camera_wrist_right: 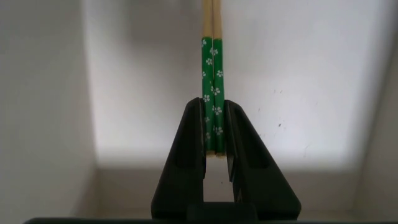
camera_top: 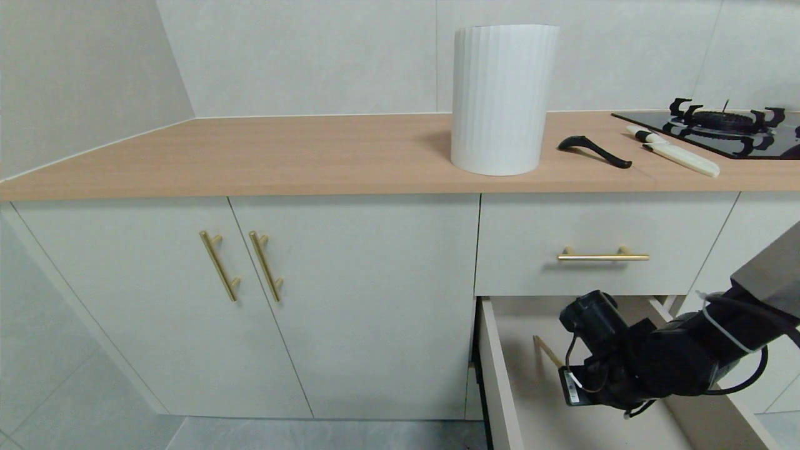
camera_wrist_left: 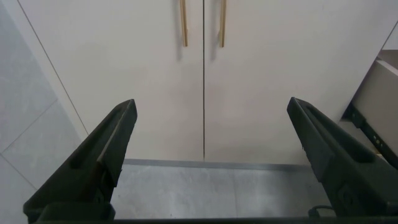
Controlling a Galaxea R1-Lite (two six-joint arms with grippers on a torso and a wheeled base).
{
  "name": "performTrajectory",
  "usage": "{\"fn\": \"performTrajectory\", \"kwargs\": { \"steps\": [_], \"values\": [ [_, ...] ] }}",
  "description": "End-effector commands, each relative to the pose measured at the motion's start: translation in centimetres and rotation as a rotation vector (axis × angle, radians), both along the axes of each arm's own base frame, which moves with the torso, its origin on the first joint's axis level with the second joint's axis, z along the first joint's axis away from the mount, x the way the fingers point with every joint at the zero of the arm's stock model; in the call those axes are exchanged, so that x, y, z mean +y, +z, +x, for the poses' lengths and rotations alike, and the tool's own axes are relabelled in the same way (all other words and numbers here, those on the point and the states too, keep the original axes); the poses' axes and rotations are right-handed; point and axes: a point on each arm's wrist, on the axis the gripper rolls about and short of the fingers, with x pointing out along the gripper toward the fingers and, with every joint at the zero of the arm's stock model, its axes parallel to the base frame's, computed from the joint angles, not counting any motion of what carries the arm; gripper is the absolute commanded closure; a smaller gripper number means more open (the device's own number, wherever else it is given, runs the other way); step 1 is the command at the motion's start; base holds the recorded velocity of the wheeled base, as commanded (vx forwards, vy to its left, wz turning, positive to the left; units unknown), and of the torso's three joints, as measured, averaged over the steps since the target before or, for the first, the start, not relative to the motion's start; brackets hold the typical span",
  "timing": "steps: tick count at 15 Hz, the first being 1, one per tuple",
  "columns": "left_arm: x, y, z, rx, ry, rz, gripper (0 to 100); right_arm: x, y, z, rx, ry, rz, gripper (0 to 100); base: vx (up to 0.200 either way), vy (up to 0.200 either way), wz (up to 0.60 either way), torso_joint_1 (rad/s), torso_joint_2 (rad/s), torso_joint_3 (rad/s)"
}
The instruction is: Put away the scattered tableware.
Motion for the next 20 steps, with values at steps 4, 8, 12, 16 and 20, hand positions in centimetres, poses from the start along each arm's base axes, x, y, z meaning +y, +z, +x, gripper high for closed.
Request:
{"fn": "performTrajectory", "kwargs": {
  "steps": [4,8,12,16,20],
  "values": [
    [0.0,0.0,0.0,0.001,0.000,0.000,0,0.0,-2.9,0.0,0.066,0.012,0.003,100,0.000,0.000,0.00,0.000,0.00,0.000],
    [0.0,0.0,0.0,0.001,0.001,0.000,0,0.1,-4.0,-0.2,0.140,0.059,0.080,100,0.000,0.000,0.00,0.000,0.00,0.000],
    [0.0,0.0,0.0,0.001,0.001,0.000,0,0.2,-5.6,0.0,0.151,0.056,0.065,100,0.000,0.000,0.00,0.000,0.00,0.000],
    [0.0,0.0,0.0,0.001,0.001,0.000,0,0.6,-6.8,-0.2,0.145,0.045,-0.024,100,0.000,0.000,0.00,0.000,0.00,0.000],
    [0.0,0.0,0.0,0.000,0.001,0.000,0,0.8,-7.0,-0.2,0.140,0.044,-0.048,100,0.000,0.000,0.00,0.000,0.00,0.000]
  ]
}}
